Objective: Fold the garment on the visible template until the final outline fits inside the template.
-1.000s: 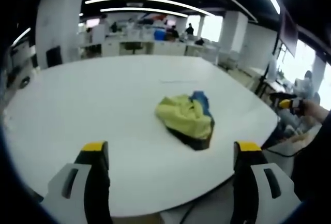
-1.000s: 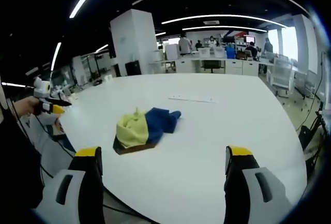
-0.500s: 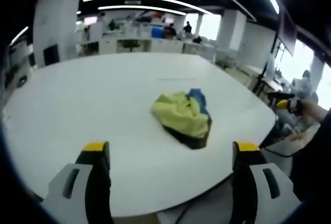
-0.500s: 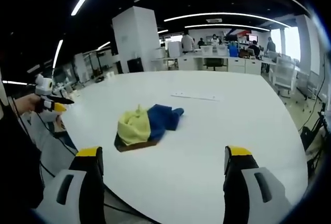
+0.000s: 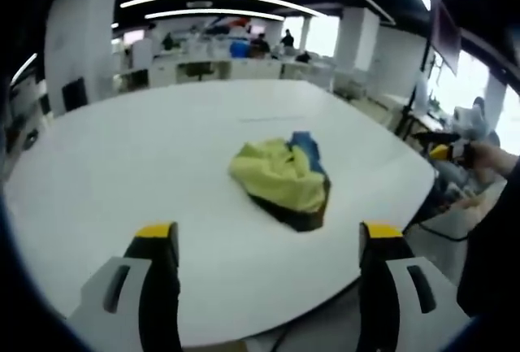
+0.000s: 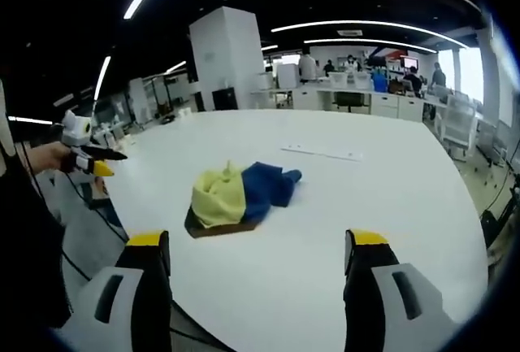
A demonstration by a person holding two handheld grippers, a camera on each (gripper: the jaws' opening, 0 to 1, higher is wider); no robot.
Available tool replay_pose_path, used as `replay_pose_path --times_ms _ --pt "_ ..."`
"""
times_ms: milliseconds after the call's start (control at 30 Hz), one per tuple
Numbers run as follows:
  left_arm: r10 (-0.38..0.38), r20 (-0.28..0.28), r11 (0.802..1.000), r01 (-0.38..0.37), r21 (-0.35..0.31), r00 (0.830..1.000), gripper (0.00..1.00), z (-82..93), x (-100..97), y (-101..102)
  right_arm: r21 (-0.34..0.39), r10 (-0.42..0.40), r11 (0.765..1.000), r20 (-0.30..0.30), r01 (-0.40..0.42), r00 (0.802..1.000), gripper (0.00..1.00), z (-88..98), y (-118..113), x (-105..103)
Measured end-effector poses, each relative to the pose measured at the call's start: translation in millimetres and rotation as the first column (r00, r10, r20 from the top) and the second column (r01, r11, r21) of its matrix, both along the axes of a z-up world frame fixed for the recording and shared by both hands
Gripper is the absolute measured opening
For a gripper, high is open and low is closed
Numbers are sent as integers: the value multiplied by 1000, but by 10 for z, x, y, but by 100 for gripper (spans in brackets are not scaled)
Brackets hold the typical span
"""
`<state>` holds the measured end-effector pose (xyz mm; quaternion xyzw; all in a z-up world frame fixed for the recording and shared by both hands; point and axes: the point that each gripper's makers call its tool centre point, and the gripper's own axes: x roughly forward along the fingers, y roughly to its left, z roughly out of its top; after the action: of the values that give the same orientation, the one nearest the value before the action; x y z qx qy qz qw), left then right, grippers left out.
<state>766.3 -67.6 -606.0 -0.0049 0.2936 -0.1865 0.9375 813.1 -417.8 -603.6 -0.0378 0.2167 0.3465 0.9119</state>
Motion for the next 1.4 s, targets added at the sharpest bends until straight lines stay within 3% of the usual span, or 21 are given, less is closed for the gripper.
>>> replay_pose_path --times_ms 467,600,900,1400 --pt "-9 -2 1000 9 1 1000 80 -136 -18 -130 -73 106 992 6 -105 994 72 -158 76 81" --pt "-23 -9 999 23 25 1000 78 -193 -22 -174 -119 148 982 15 -145 989 68 -215 89 96" --pt "-59 -35 996 62 65 998 73 -358 -41 -226 -126 188 975 11 -185 982 60 -283 144 195" --pt "-134 -68 986 140 89 989 63 -568 -17 -531 -200 304 931 -43 -306 952 48 -568 370 278"
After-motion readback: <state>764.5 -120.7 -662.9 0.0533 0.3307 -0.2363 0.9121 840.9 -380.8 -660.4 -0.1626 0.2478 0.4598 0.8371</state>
